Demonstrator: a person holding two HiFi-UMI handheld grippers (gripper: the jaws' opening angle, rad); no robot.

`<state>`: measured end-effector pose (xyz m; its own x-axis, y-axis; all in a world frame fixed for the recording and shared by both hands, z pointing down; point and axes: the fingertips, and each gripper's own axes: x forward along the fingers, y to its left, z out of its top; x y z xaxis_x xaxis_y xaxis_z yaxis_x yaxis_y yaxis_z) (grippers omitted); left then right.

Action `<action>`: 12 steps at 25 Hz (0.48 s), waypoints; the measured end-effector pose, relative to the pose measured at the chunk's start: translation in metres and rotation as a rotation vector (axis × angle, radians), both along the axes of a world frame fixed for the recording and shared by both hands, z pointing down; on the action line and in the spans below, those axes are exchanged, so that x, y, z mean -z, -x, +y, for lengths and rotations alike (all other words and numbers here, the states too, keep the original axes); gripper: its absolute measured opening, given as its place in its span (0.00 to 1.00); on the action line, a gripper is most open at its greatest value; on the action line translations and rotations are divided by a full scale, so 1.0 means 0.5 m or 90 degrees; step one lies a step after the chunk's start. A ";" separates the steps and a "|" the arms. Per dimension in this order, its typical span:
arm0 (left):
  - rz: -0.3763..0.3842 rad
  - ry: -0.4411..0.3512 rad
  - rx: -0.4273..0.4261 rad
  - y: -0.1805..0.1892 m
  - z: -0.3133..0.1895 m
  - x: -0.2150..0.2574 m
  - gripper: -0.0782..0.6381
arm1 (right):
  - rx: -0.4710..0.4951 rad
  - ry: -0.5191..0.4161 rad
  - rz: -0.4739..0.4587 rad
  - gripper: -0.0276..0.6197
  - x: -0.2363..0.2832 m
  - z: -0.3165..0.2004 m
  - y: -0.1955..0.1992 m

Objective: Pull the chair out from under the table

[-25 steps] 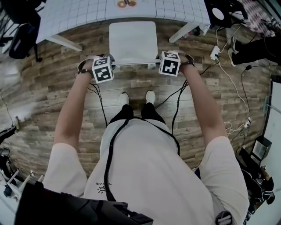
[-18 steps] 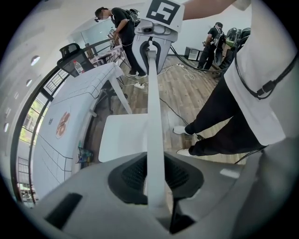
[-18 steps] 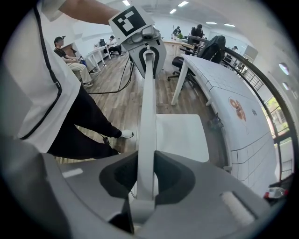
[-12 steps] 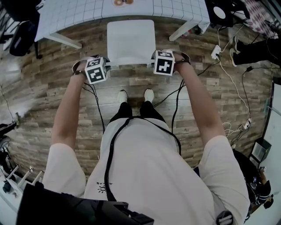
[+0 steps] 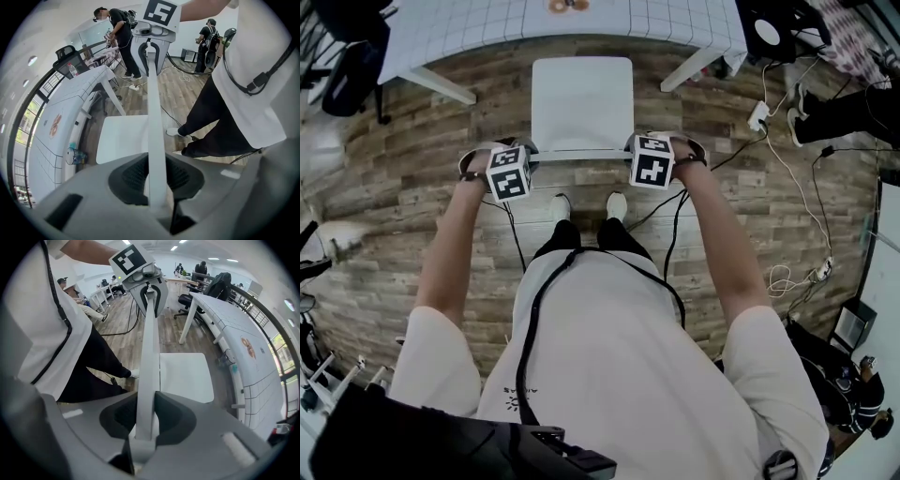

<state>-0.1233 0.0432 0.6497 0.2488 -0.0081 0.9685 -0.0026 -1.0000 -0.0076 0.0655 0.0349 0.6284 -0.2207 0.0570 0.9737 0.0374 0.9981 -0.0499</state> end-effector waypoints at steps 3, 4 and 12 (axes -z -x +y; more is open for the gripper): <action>0.000 0.003 -0.001 0.002 0.044 0.003 0.22 | 0.001 0.003 0.000 0.18 0.002 0.044 0.002; 0.003 0.005 0.000 0.000 0.058 0.004 0.22 | 0.002 0.005 0.000 0.18 0.003 0.058 0.001; 0.004 0.014 0.001 -0.004 0.158 0.008 0.22 | 0.003 0.009 0.004 0.18 0.004 0.154 -0.001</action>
<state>-0.1215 0.1220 0.6459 0.2554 0.0132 0.9667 -0.0035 -0.9999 0.0145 0.0659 0.1120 0.6263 -0.2147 0.0724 0.9740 0.0415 0.9970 -0.0650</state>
